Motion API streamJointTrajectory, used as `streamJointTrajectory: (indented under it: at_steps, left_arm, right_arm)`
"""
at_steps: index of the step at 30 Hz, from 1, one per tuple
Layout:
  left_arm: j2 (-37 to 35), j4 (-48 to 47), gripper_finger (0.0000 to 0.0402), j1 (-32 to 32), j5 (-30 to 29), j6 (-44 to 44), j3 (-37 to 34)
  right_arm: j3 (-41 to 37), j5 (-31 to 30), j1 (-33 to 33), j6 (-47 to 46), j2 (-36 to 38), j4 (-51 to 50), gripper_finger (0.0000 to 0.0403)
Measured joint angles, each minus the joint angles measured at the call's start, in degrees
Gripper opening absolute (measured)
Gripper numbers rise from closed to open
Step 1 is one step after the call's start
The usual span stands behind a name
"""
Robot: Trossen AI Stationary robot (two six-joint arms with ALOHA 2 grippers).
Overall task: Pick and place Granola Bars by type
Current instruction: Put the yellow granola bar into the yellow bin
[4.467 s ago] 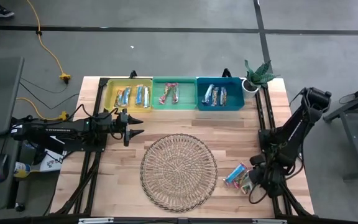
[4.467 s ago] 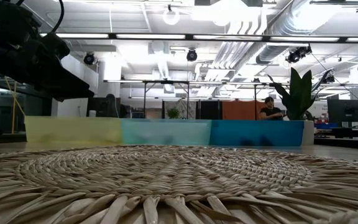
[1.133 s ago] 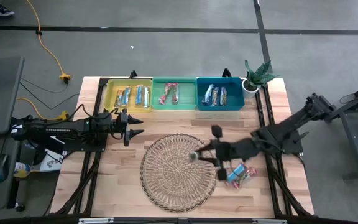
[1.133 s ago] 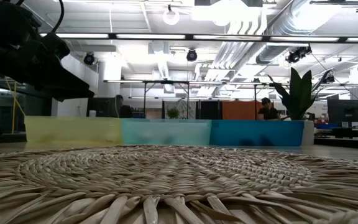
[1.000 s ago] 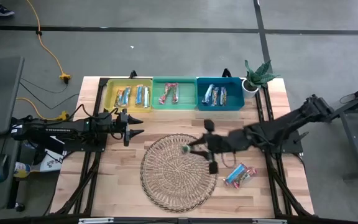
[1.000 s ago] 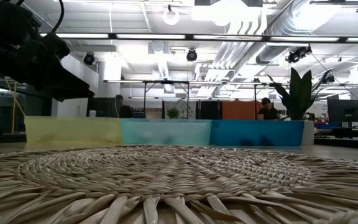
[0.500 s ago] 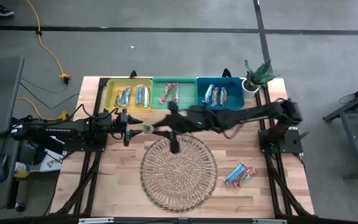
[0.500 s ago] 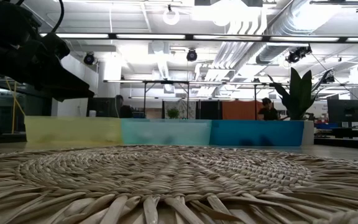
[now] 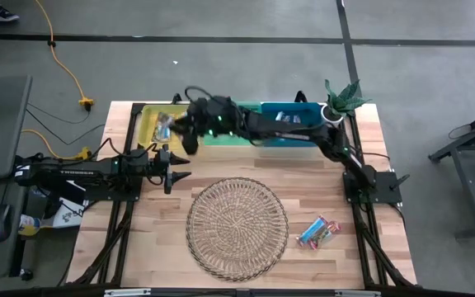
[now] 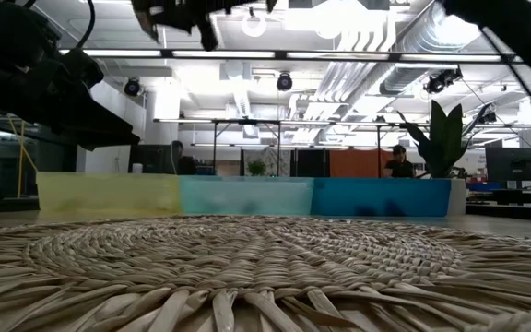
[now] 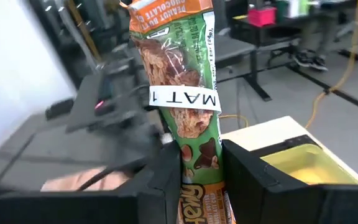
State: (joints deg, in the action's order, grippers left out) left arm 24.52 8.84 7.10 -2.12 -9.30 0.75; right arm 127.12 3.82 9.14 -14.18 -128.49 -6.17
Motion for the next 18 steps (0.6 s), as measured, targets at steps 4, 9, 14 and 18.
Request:
streamJointTrajectory:
  at_steps: [4, 9, 14, 18]
  left_arm:
    - [0.0, 0.0, 0.0225, 0.0, 0.0, 0.0, 0.0]
    - [0.0, 0.0, 0.0225, 0.0, 0.0, 0.0, 0.0]
    - [0.0, 0.0, 0.0225, 0.0, 0.0, 0.0, 0.0]
    - [0.0, 0.0, 0.0225, 0.0, 0.0, 0.0, 0.0]
  right_arm:
    - [4.4, 3.0, 3.9, -7.6, -5.1, 1.9, 0.0096]
    - [6.2, 4.6, 6.0, -19.6, -10.8, 9.9, 0.0096]
    - [5.9, -0.5, 6.2, -27.2, -13.6, 11.2, 0.0096]
    - [5.8, -8.0, 6.0, -33.6, -14.6, 7.2, 0.0096]
